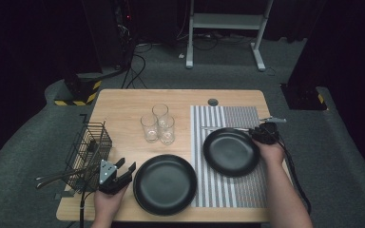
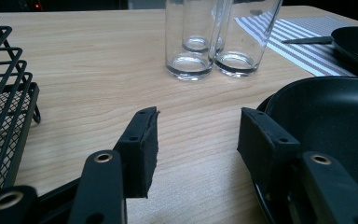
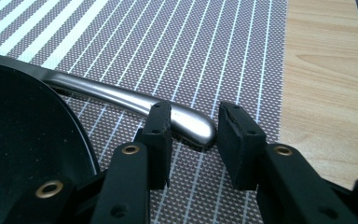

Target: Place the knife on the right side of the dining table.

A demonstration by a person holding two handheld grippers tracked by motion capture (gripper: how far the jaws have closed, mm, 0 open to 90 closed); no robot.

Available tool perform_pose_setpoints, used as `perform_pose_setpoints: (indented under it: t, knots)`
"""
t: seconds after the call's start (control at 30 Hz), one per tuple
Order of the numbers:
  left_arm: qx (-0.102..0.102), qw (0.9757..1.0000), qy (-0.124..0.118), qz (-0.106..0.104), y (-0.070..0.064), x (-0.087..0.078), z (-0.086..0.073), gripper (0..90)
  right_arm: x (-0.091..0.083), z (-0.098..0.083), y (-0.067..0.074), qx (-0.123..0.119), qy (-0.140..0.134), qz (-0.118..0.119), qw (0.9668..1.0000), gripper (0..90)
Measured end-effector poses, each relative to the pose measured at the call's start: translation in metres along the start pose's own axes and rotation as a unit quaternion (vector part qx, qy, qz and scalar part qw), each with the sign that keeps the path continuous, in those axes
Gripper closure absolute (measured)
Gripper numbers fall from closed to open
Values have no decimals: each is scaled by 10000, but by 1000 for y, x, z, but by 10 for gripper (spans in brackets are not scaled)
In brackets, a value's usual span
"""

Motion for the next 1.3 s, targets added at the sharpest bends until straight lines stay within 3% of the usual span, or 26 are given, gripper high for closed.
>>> perform_pose_setpoints:
  t: [0.47,0.73,1.3]
  knots:
    - [-4,10000,1,-7,0,0,0,479,1,1,-1,88,-51,-31,9999,641]
    - [19,10000,3,-3,-1,0,0,479,-19,6,5,6,-304,-19,9995,639]
    - [63,10000,1,-21,-2,0,0,480,-68,-13,46,-266,-665,40,9974,623]
Point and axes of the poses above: each handheld gripper's, and its own axes: x roughly forward along the jaws, z roughly out of its top, y roughly to its left, the point moved 7 cm from there along x, roughly forward along the jaws, and after that the axes turned 6 degrees about z, right-handed, at the moved point
